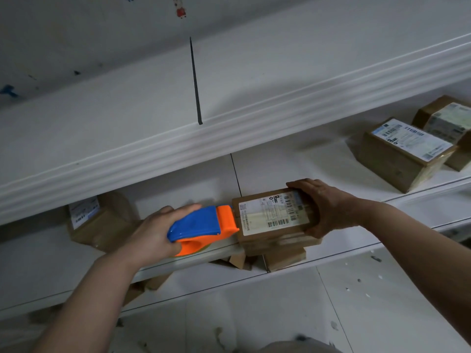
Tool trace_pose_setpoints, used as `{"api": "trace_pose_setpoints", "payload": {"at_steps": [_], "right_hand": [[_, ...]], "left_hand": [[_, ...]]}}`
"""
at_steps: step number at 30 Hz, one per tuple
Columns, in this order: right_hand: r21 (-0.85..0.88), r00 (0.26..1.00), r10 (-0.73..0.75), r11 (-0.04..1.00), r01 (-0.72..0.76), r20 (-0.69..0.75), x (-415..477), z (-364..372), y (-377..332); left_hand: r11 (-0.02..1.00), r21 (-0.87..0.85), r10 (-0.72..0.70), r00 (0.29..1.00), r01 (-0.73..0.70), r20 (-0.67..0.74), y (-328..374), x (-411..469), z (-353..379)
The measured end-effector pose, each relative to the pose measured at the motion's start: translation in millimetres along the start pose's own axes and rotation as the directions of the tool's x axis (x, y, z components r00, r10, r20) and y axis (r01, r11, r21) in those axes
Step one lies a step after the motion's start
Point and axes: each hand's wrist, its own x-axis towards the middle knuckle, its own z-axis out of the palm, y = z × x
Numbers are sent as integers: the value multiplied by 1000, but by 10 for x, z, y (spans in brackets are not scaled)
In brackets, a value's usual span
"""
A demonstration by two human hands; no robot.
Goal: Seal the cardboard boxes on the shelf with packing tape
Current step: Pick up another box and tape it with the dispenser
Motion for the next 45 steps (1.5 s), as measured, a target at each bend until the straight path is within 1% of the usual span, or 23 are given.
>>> {"api": "trace_pose_setpoints", "payload": {"at_steps": [2, 3, 4, 5, 6, 7, 9, 15, 17, 19, 22, 24, 26, 28, 29, 30, 32, 33, 35, 37, 39, 42, 45], "right_hand": [[-64, 999, 35, 997, -33, 22, -19, -14, -23], [-138, 997, 62, 989, -56, 40, -37, -16, -55], [-248, 996, 79, 967, -66, 46, -61, -3, -102], [-364, 998, 60, 930, -48, 22, -73, 44, -151], [-460, 1000, -3, 888, -4, -15, -72, 121, -194], [-520, 997, -72, 853, 46, -29, -76, 211, -246], [-576, 993, -114, 812, 95, 3, -79, 358, -302], [-669, 984, -177, 734, 112, -31, 30, 521, -457], [-662, 986, -166, 742, 103, -32, 64, 602, -525], [-647, 976, -208, 754, 119, -63, 99, 670, -612], [-663, 967, -244, 737, 133, -77, 173, 747, -731], [-643, 971, -213, 760, 93, -111, 267, 723, -796], [-617, 987, -130, 786, 44, -96, 392, 623, -893], [-568, 1000, -31, 823, 23, -5, 515, 484, -988], [-519, 999, 5, 855, 21, 49, 551, 387, -1008], [-436, 998, 7, 900, 19, 59, 554, 267, -1006], [-146, 996, -76, 987, 68, -48, 468, 17, -930], [24, 985, -125, 991, 129, -117, 394, -65, -861], [294, 964, -178, 927, 232, -199, 233, -92, -730], [452, 964, -163, 858, 244, -210, 145, -53, -576], [552, 972, -128, 804, 219, -198, 124, -38, -410], [620, 980, -100, 762, 187, -173, 96, -74, -252], [727, 984, -67, 666, 168, -167, -14, -78, -88]], "left_hand": [[1000, -1, -8, 1000, 8, 14, 1, -3, 50], [1000, 0, -9, 1000, 9, 16, 2, -12, 53], [1000, 3, -6, 1000, 6, 15, 8, -24, 48], [1000, 5, -6, 1000, 6, 11, 20, -33, 42], [1000, 5, -7, 1000, 7, 8, 39, -41, 34], [1000, 8, -7, 1000, 7, 5, 58, -46, 32], [1000, 21, -4, 1000, 4, 0, 86, -47, 42], [999, 37, -28, 999, 29, -27, 117, -76, 105], [999, 32, -40, 999, 40, -24, 124, -93, 134], [998, 15, -55, 998, 56, -20, 120, -89, 159], [998, 2, -70, 997, 70, -12, 120, -85, 194], [997, -27, -66, 998, 66, -7, 133, -102, 213], [997, -59, -48, 999, 48, -4, 148, -118, 214], [994, -99, -40, 999, 39, -17, 183, -156, 186], [991, -131, -31, 999, 26, -36, 208, -185, 155], [983, -184, -26, 998, 13, -65, 241, -223, 107], [954, -299, -22, 989, -24, -148, 360, -296, -35], [951, -305, -5, 983, -53, -185, 438, -313, -111], [978, -183, 64, 975, -104, -214, 644, -294, -260], [985, -101, 118, 974, -139, -194, 820, -218, -368], [985, -90, 131, 977, -147, -166, 973, -101, -439], [983, -58, 168, 977, -177, -131, 1154, 29, -519], [977, -121, 156, 977, -174, -142, 1078, -6, -581]]}}
